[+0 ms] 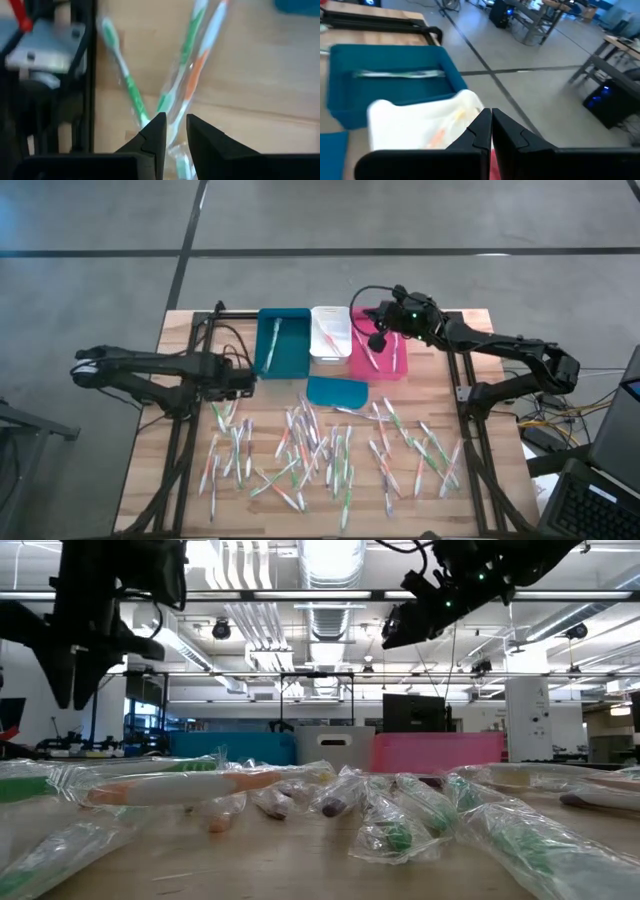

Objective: Pick & Place Toothbrushes
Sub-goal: Put the green toothbrush into the blue bin

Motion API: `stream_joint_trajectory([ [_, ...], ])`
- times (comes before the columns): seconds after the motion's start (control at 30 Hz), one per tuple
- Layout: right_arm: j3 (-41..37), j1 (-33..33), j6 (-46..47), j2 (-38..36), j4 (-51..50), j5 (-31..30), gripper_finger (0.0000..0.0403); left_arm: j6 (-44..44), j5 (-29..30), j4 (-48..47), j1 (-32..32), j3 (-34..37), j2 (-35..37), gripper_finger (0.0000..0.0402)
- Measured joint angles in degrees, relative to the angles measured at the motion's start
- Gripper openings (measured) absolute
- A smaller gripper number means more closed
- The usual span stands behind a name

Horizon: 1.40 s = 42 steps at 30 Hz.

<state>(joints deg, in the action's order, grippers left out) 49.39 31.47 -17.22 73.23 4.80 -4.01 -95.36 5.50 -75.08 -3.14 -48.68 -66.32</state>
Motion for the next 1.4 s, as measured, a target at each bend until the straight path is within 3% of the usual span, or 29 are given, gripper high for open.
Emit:
stream_joint_trajectory([
  [0.4, -0.3, 7.3, 0.3, 1.1, -0.5, 2.1, 0.0008, -5.9, -12.8, -4.7, 1.1, -0.2, -14.0, 0.0080],
  [0.53, -0.3, 7.7, 0.3, 1.8, -0.3, 5.5, 0.0008, -5.1, -13.1, -4.5, 1.3, 0.1, -18.5, 0.0080],
  [0.77, -0.2, 7.6, 0.6, 1.6, -0.3, 6.1, 0.0008, -3.9, -10.9, -4.3, 1.3, 2.0, -22.4, 0.0080],
  [1.03, -0.2, 7.5, 0.9, 1.5, -1.2, 6.2, 0.0008, -5.0, -8.4, 6.3, 1.3, 6.8, -22.6, 0.0080],
  [1.4, -0.1, 7.5, 1.8, 1.5, -1.6, 9.2, 0.0008, -4.6, -8.9, 12.2, 1.3, 11.4, -22.6, 0.0080],
])
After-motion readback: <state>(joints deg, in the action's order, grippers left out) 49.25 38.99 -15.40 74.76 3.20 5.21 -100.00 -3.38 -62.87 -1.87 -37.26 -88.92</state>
